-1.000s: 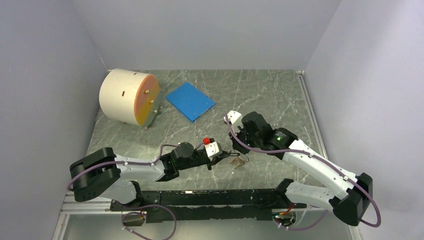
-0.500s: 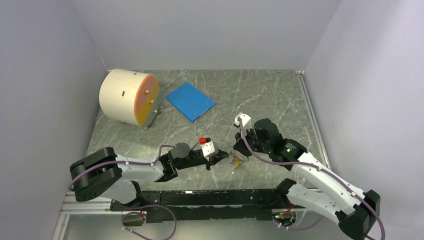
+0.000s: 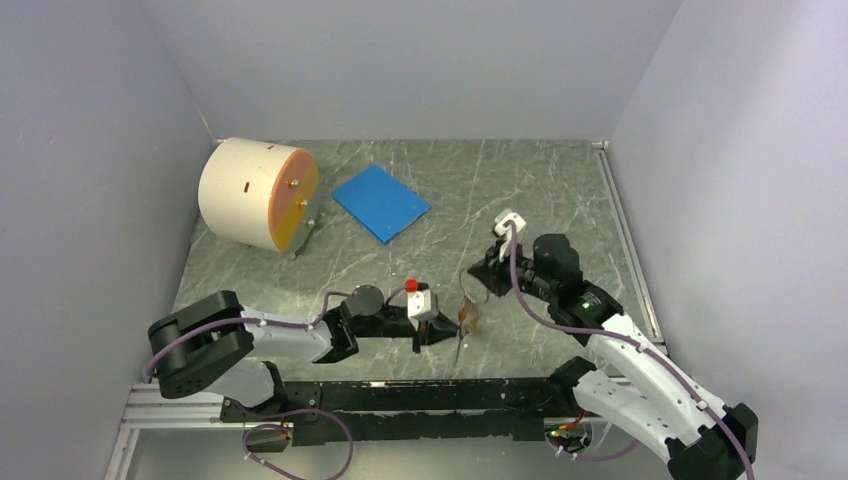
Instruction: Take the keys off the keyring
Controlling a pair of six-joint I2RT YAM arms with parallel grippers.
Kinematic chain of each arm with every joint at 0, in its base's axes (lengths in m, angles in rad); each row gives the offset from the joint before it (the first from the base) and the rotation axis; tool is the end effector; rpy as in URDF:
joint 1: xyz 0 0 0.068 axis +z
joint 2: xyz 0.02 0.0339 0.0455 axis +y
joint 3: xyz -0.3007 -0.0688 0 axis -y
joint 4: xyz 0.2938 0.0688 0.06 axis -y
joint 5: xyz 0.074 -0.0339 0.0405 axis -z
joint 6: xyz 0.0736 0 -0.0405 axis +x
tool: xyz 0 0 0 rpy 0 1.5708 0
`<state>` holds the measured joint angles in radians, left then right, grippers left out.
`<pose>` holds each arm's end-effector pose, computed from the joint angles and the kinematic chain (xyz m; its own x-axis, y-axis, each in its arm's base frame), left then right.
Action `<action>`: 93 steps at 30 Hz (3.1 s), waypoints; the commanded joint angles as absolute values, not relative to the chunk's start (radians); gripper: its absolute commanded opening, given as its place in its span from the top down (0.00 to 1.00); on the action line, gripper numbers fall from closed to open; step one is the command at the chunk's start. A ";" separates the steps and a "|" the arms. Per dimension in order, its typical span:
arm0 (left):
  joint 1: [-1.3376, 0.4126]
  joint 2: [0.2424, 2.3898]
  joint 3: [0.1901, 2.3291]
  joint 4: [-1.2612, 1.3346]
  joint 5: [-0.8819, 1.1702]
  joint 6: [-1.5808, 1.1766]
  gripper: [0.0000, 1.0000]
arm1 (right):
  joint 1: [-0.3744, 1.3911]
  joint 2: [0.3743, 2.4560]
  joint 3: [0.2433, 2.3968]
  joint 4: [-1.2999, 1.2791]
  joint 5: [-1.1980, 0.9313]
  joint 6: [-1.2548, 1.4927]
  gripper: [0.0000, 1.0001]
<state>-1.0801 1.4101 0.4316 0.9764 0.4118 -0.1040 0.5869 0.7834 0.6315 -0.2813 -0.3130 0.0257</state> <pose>0.1282 -0.3024 0.1998 -0.1045 -0.0063 -0.9945 0.9914 0.0786 -0.1046 0.1849 0.1502 0.2801 -0.3689 -0.2160 -0.9040 -0.7503 0.6432 0.1525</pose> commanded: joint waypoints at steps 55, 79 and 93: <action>-0.656 1.201 0.467 0.131 -0.151 -0.577 0.89 | 0.488 0.751 0.631 -0.103 -0.107 0.106 1.00; -0.637 0.698 0.566 -0.382 -0.339 -0.737 0.14 | 0.467 0.846 0.563 0.083 -0.170 0.274 1.00; -0.637 0.485 0.823 -0.691 -0.413 -0.569 0.06 | 0.235 0.950 0.379 0.324 -0.131 0.501 0.97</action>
